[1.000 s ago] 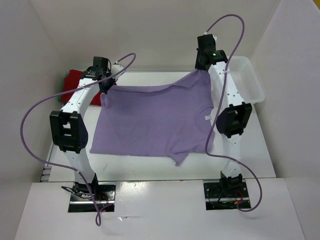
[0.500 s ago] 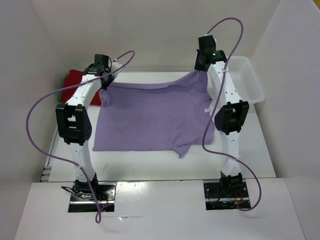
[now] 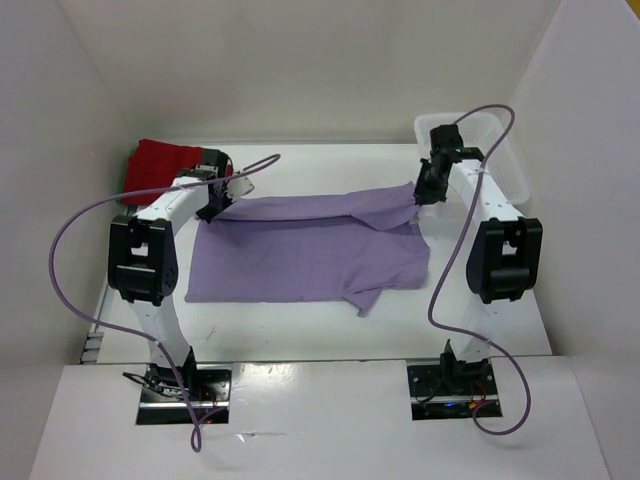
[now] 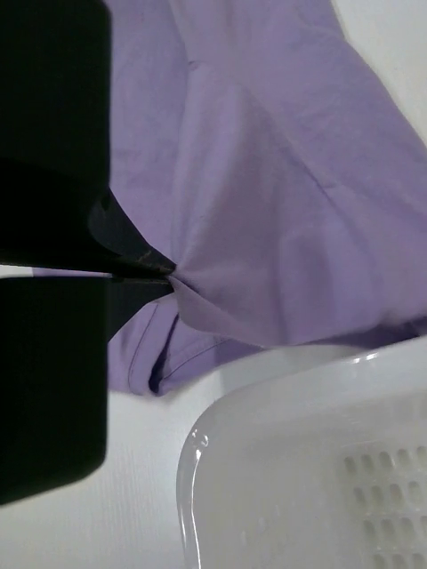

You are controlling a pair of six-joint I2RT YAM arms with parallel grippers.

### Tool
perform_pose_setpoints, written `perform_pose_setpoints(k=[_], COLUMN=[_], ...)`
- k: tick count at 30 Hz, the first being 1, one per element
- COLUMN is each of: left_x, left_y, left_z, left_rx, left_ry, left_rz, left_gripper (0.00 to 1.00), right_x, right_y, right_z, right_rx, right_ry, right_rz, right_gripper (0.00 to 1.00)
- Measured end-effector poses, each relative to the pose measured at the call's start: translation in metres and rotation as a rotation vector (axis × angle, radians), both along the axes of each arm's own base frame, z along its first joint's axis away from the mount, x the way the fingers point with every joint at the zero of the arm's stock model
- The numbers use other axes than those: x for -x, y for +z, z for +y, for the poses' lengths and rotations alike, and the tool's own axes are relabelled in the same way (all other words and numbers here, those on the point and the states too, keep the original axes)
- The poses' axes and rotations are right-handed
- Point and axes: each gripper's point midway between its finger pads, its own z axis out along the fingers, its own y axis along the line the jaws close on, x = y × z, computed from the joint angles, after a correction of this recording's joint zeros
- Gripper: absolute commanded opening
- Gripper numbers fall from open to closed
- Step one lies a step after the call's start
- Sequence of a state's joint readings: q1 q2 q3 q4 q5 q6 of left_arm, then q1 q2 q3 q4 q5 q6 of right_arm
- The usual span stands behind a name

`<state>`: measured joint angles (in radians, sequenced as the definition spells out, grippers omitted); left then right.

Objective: Fold and stack the t-shirts
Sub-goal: Fold the flattened tshirt in 1/3 of the way, then grap the side of the flattened tshirt closest away from the robot with both arms

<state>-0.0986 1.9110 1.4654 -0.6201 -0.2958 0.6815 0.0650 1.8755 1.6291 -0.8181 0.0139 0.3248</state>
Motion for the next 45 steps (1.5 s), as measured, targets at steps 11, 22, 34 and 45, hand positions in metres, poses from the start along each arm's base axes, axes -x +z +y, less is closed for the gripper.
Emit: perform_pose_setpoints(k=[11, 22, 34, 45], left_x=[0.017, 0.022, 0.065, 0.147], left_y=[-0.017, -0.025, -0.032, -0.055], left_z=[0.004, 0.005, 0.035, 0.019], left_rx=[-0.078, -0.109, -0.079, 0.118], left_ry=[-0.015, -0.014, 0.086, 0.138], left_rz=[0.038, 0.050, 0.152, 0.342], left_gripper=[0.00, 0.12, 0.78, 0.85], right_x=[0.021, 0.036, 0.089, 0.160], right_y=[-0.033, -0.050, -0.057, -0.081], right_z=[0.006, 0.011, 0.008, 0.012], right_rx=[-0.130, -0.160, -0.161, -0.198], right_ry=[-0.005, -0.010, -0.079, -0.201], right_rz=[0.054, 0.105, 0.170, 0.286], right_gripper=[0.00, 0.28, 0.90, 0.98])
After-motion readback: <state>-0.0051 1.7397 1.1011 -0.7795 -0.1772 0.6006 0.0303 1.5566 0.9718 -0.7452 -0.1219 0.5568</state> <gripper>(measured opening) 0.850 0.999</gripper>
